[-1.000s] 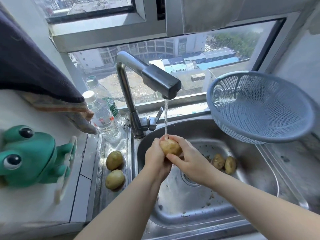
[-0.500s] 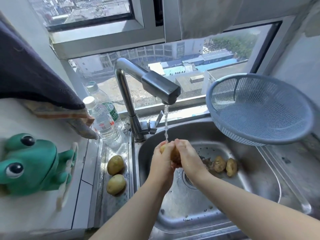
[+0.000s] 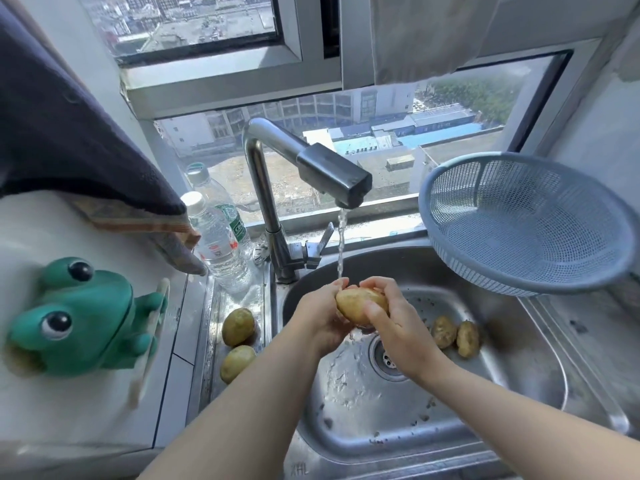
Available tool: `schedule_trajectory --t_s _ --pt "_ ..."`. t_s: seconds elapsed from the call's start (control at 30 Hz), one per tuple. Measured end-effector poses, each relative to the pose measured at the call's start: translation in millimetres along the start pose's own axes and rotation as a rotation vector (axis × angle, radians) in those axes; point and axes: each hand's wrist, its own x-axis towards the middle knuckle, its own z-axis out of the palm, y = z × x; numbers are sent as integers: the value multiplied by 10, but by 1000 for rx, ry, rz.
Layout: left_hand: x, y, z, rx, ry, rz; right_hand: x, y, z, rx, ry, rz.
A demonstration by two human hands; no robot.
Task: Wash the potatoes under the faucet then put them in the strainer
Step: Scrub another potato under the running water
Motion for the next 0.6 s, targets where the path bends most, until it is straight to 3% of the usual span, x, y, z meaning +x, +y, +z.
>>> schedule_trajectory --t_s 0.13,0.27,0.43,0.5,0.6 --pt "-6 -82 -70 311 -4 -37 30 -54 -111 183 4 164" --pt "-66 -221 55 291 -67 -41 91 -70 -67 279 -14 371" --pt "84 -472 8 370 44 357 121 -212 97 503 -28 524" --pt "64 -452 -36 259 36 355 121 -220 135 305 -45 479" --pt "58 -323 -95 42 32 152 98 -121 220 -178 -86 232"
